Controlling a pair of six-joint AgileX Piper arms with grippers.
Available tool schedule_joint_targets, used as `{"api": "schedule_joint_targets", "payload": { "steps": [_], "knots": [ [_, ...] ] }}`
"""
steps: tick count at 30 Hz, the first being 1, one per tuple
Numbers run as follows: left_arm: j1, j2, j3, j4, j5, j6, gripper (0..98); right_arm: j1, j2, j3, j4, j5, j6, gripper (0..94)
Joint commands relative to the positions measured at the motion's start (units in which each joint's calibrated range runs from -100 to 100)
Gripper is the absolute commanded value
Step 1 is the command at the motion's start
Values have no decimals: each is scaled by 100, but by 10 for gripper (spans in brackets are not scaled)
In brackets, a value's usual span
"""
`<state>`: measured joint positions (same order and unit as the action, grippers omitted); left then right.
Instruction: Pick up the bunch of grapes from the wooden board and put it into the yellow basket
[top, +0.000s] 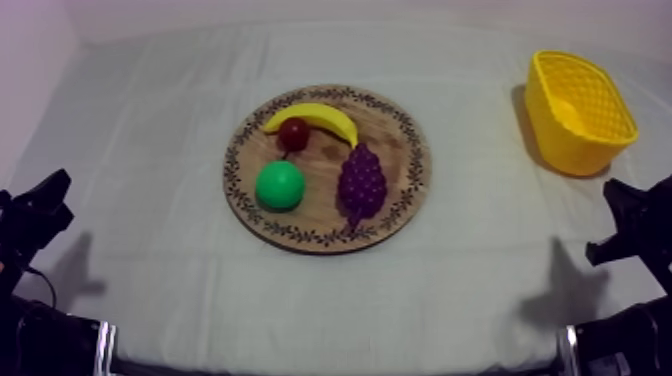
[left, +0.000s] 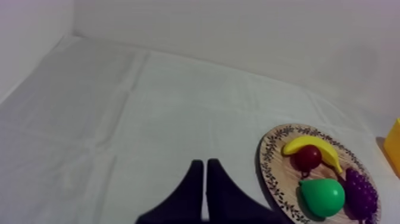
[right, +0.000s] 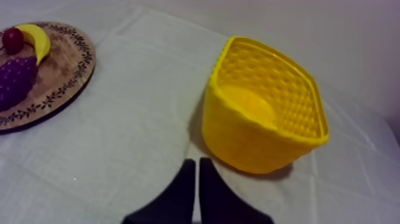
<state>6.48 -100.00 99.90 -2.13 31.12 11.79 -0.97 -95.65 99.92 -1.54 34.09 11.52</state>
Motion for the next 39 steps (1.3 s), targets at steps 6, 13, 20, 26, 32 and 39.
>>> {"api": "schedule_joint_targets", "payload": {
  "steps": [6, 13, 20, 26, 32, 39],
  "knots": [
    [-1, 0, -1, 0, 0, 1, 1, -71, -10, -3, 10, 2, -2, 5],
    [-1, 0, -1, 0, 0, 1, 1, -71, -10, -3, 10, 2, -20, 5],
    [-1, 0, -1, 0, 0, 1, 1, -69, -10, -6, 10, -8, -114, 5],
    [-1, 0, -1, 0, 0, 1, 1, -108, 90, -73, -4, -252, -56, 4],
    [-1, 0, -1, 0, 0, 1, 1, -461, 931, -867, 26, -399, -47, 4],
    [-1, 0, -1, 0, 0, 1, 1, -1107, 2547, -2493, 109, -321, -213, 4]
  ]
}}
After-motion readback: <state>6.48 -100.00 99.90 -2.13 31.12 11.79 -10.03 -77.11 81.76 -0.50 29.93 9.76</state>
